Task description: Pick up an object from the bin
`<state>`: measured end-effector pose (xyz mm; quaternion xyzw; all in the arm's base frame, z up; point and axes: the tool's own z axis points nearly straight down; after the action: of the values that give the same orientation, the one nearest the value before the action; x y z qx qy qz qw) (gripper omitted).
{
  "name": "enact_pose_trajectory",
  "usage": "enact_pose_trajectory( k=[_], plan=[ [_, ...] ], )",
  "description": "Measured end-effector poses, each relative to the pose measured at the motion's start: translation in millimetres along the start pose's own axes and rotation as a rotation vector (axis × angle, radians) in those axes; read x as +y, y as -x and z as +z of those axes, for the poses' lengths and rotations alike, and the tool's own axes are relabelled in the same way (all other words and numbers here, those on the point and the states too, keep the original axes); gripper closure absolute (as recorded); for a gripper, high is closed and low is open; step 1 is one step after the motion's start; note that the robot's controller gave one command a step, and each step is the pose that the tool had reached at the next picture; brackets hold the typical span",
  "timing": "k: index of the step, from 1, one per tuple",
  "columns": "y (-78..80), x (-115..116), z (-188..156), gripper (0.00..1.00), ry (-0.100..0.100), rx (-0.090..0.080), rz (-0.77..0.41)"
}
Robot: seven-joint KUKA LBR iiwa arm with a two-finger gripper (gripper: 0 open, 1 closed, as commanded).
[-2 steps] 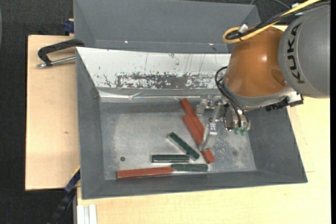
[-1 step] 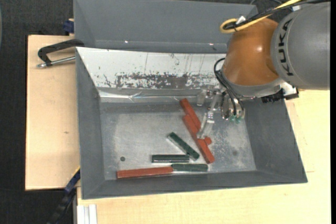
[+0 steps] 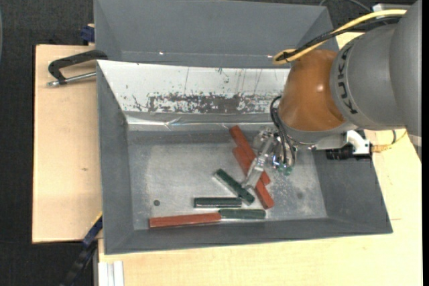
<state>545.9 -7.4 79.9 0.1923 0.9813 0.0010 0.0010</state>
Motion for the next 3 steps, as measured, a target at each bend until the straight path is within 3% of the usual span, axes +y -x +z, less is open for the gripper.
enact_pose_trajectory(
  k=[1,3],
  plan=[
    [0.1,6.4,8.7,1.00,0.000,-0.003,-0.005],
    [-0.7,6.2,6.5,1.00,-0.001,0.000,-0.006]
  ],
)
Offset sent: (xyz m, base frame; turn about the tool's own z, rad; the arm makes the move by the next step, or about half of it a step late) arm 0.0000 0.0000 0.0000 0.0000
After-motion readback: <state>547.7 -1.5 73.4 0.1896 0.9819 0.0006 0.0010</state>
